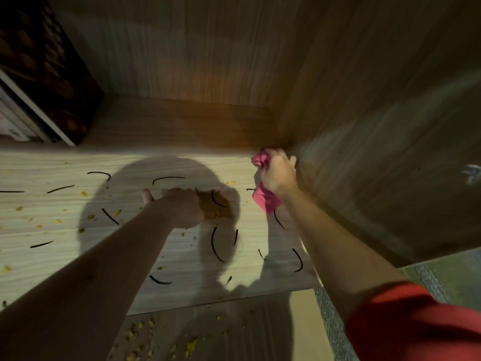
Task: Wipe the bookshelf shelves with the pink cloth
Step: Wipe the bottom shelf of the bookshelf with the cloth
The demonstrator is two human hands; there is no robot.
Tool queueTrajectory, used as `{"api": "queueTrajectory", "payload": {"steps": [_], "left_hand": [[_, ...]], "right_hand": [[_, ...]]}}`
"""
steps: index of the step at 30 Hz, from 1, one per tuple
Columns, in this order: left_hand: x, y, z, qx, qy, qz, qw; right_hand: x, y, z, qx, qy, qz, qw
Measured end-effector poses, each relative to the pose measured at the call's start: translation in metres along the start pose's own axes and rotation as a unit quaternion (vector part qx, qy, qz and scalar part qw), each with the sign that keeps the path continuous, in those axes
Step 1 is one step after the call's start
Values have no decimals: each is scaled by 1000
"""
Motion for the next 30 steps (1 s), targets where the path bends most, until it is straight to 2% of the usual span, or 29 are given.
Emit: {"api": "queueTrajectory", "payload": {"steps": [3, 5, 7, 9, 11, 12, 14, 17, 19, 20, 23, 24, 26, 28, 30], "left_hand": [[5, 0, 2, -1, 2, 12, 1000], [8, 0, 2, 6, 3, 21, 1000], [9, -1, 2, 14, 6, 30, 999], [11, -2, 2, 21, 7, 27, 999], [10, 0, 1, 43, 7, 26, 999], [10, 1, 0, 65, 5, 25, 998], [13, 7, 1, 97, 9, 29, 995], [27, 7, 3, 46, 24, 108, 993], [43, 8, -1, 82, 17, 162, 983], [52, 12, -8, 119, 7, 190, 974], [70, 19, -22, 179, -5, 269, 946], [73, 23, -25, 194, -4, 286, 939], [80, 28, -25, 221, 3, 303, 927], [87, 35, -25, 215, 2, 317, 924], [94, 44, -28, 211, -7, 325, 922]], "right_hand": [[14, 14, -19, -45, -89, -13, 995], [36, 17, -32, -82, -190, -36, 978], [53, 16, -36, -115, -240, -61, 962], [47, 9, -28, -166, -188, -33, 967], [34, 5, -16, -149, -118, 17, 982], [32, 6, -16, -110, -117, 23, 987], [42, 15, -24, -49, -171, -3, 984], [77, 27, -42, -51, -255, -69, 963], [92, 24, -48, -73, -290, -88, 950], [92, 19, -50, -88, -281, -73, 953], [80, 12, -38, -90, -166, 9, 982], [81, 15, -37, -82, -151, 10, 985], [96, 26, -45, -70, -179, -34, 981], [126, 34, -59, -77, -264, -83, 958], [147, 28, -68, -95, -338, -98, 931]]}}
Point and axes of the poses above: each hand's wrist, its own x-axis away from the middle knuckle, its own y-axis out of the palm, z = x × y, the point moved 4 cm from there along -x, towards the middle knuckle, and after that the axes turned 2 degrees about x, right-handed, at the moved point
